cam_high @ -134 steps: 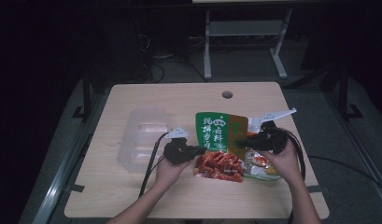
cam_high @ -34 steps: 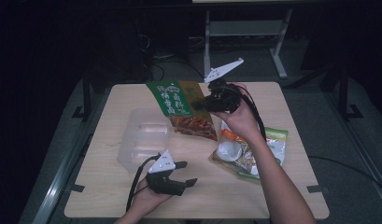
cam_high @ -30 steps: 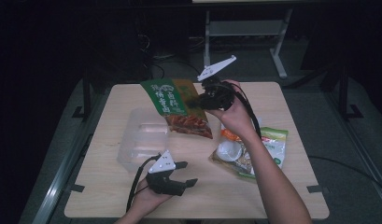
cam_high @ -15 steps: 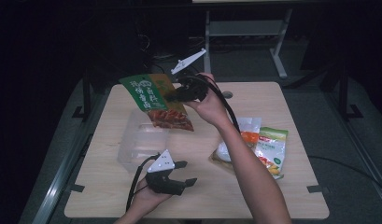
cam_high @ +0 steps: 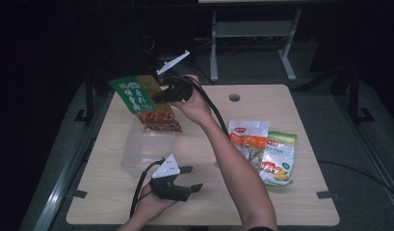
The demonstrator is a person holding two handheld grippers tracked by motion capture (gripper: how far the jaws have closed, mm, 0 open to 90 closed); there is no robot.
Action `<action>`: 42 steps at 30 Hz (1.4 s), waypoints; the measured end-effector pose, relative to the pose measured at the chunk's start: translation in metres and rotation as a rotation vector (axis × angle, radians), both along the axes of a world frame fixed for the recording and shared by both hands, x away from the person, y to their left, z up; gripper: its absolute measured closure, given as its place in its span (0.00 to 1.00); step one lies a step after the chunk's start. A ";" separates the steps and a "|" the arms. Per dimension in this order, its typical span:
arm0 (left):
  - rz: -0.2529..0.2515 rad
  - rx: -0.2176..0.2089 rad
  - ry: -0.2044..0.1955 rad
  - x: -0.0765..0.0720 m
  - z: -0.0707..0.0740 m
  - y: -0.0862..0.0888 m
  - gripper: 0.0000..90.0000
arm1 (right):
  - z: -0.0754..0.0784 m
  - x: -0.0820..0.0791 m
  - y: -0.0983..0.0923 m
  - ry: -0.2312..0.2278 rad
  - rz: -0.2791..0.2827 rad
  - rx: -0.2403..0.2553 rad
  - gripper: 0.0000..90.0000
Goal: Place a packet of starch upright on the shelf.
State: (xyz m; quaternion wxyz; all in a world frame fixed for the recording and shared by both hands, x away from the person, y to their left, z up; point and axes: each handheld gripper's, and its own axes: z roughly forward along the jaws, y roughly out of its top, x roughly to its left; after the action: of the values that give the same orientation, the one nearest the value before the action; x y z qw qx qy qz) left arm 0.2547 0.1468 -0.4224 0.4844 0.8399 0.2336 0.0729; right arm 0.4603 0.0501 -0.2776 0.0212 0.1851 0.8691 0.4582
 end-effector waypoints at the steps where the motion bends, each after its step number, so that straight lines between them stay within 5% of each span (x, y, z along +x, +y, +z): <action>1: 0.001 -0.003 0.001 0.000 0.000 0.000 0.35 | -0.002 0.002 0.003 0.007 0.001 -0.002 1.00; 9: 0.002 -0.017 0.010 0.000 -0.001 0.000 0.35 | -0.023 0.015 0.013 0.034 -0.016 0.005 1.00; 25: -0.006 -0.012 0.006 0.000 -0.001 0.000 0.35 | -0.059 0.029 0.002 0.112 -0.123 0.139 1.00; 29: -0.004 -0.017 0.005 0.001 -0.001 0.000 0.34 | -0.068 0.028 0.004 0.101 -0.121 0.099 1.00; 42: -0.003 -0.018 0.013 0.001 -0.002 -0.001 0.35 | -0.083 0.025 -0.012 0.109 -0.138 0.108 0.94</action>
State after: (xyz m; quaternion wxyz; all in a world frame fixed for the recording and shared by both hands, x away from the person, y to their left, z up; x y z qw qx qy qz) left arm 0.2561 0.1457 -0.4246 0.4905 0.8363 0.2362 0.0648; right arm 0.4852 0.0383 -0.3606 -0.0047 0.2701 0.8281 0.4912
